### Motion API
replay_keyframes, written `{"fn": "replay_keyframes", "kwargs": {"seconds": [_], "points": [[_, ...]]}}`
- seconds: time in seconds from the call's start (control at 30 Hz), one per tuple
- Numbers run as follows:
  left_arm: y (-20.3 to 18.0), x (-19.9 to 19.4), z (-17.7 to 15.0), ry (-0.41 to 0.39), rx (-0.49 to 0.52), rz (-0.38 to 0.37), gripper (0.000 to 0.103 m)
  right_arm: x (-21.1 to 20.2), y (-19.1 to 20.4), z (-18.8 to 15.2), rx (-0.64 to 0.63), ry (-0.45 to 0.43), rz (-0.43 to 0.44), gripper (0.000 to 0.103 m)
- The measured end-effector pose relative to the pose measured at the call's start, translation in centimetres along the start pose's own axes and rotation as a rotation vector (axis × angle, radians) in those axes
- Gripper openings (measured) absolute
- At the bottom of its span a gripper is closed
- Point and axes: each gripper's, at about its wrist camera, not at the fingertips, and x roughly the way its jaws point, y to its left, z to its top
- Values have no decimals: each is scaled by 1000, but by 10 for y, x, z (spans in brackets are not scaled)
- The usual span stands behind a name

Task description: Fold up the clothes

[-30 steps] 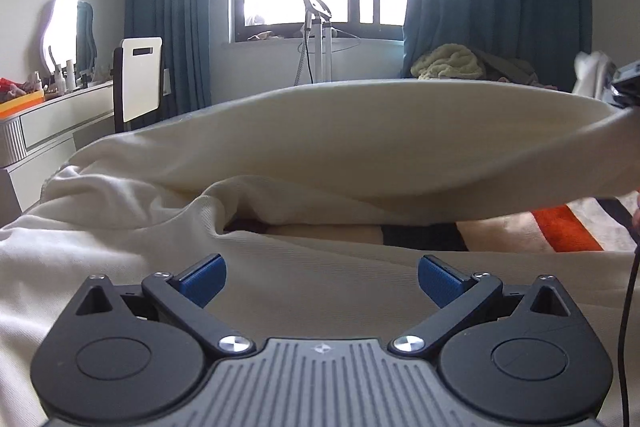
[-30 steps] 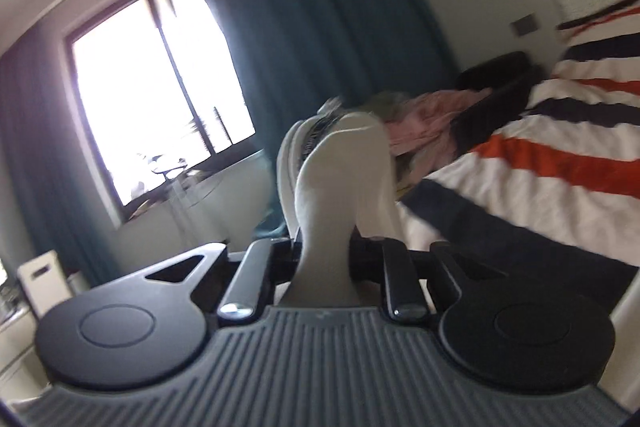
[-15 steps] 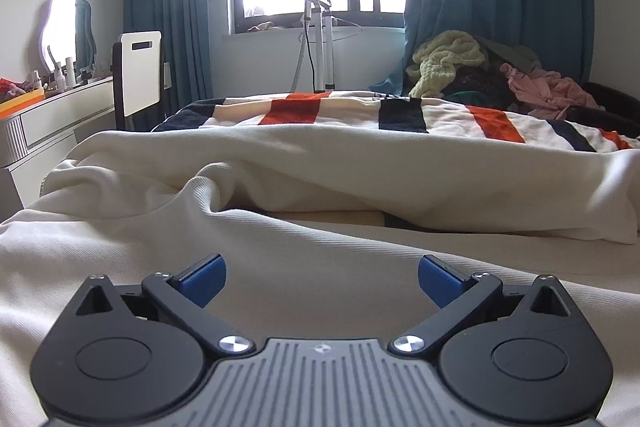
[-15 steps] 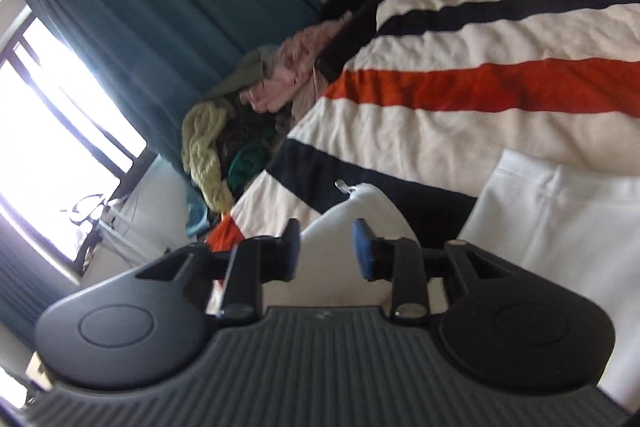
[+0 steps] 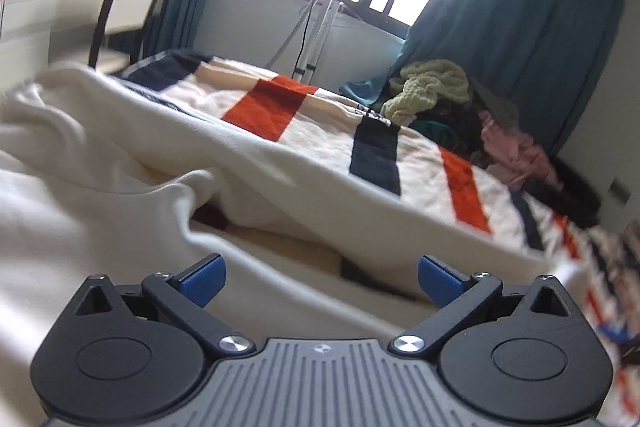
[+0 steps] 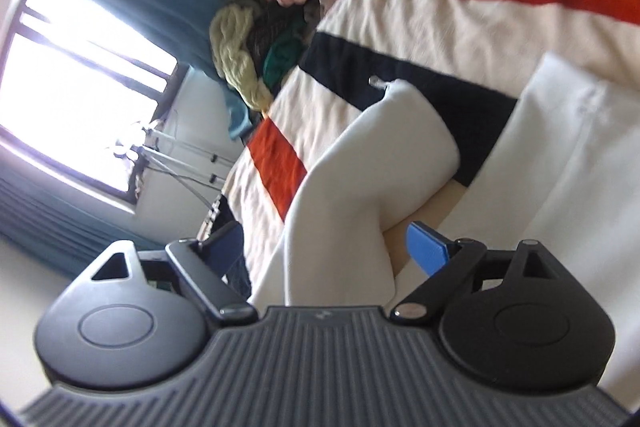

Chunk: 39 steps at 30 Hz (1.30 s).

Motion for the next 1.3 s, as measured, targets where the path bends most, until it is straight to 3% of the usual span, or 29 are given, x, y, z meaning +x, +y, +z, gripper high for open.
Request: {"fn": "replay_keyframes", "kwargs": {"seconds": [0.1, 0.2, 0.3, 0.33, 0.37, 0.4, 0.47, 0.5, 0.57, 0.6, 0.7, 0.8, 0.9, 1.07, 1.1, 1.17, 1.2, 1.23, 1.3], "points": [[18, 28, 29, 46, -153, -87, 103, 27, -4, 11, 56, -3, -27, 90], [36, 64, 45, 94, -268, -90, 101, 50, -12, 22, 95, -10, -83, 90], [52, 95, 51, 134, -363, -83, 93, 71, -25, 32, 96, -5, -138, 89], [54, 102, 52, 141, -367, -66, 85, 78, -28, 36, 95, 5, -144, 87], [55, 108, 52, 148, -351, -41, 74, 84, -30, 39, 88, 11, -141, 66], [57, 112, 52, 150, -338, -23, 70, 89, -31, 42, 81, 15, -137, 46], [62, 117, 51, 150, -345, -4, 58, 95, -24, 47, 61, 12, -132, 24], [66, 120, 51, 150, -357, 2, 52, 98, -17, 50, 38, 10, -130, 18], [73, 123, 52, 150, -380, 8, 22, 104, -1, 57, -7, 6, -125, 15], [77, 123, 54, 145, -394, -10, 17, 102, 15, 63, -35, -10, -91, 14], [89, 118, 60, 107, -465, -106, 9, 93, 67, 85, -124, -67, 30, 13], [84, 109, 62, 62, -444, -161, 10, 53, 113, 88, -272, -228, 185, 12], [82, 102, 59, 42, -417, -186, 10, 21, 105, 74, -285, -324, 205, 13], [83, 103, 42, 88, -328, -134, 10, 33, -13, 39, -128, -195, -76, 17], [84, 102, 38, 99, -323, -125, 10, 37, -42, 33, -50, -138, -130, 18], [85, 98, 31, 106, -330, -120, 12, 32, -90, 24, 151, -71, -135, 23], [86, 95, 29, 105, -338, -121, 14, 27, -103, 24, 239, -55, -88, 25], [86, 92, 27, 105, -343, -124, 17, 22, -106, 28, 285, -44, -62, 28], [84, 88, 27, 105, -330, -128, 22, 11, -94, 37, 245, -48, -86, 50]]}}
